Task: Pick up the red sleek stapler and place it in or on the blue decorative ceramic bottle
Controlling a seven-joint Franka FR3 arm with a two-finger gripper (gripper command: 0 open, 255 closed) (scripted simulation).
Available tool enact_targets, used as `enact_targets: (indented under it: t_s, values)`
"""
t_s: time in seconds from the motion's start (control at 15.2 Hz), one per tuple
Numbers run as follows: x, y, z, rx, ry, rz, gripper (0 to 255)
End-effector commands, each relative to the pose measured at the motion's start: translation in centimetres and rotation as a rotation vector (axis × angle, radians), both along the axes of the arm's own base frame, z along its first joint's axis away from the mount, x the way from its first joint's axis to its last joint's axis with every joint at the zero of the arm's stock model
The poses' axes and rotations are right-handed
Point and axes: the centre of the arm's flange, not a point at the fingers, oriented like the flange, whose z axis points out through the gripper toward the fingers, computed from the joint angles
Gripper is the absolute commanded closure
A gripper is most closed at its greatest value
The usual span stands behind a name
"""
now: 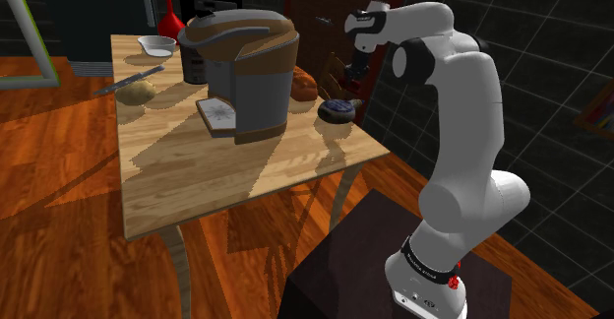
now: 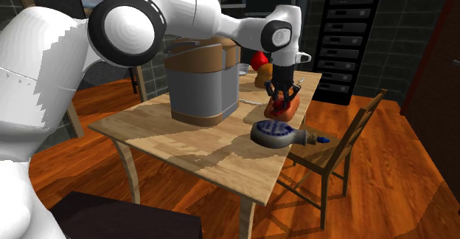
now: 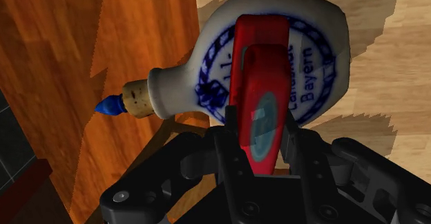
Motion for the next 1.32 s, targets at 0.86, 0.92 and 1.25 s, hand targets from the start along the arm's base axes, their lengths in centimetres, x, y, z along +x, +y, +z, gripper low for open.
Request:
enact_targets:
  t_s: [0.86,0.92,1.25]
  values:
    - [0.0,0.1,-1.4,-0.001,-0.001,0.000,0]
    - [0.0,0.1,-1.4,-0.001,-0.001,0.000,0]
    - [-0.4,0.3,3.6,-0.001,-0.001,0.000,0]
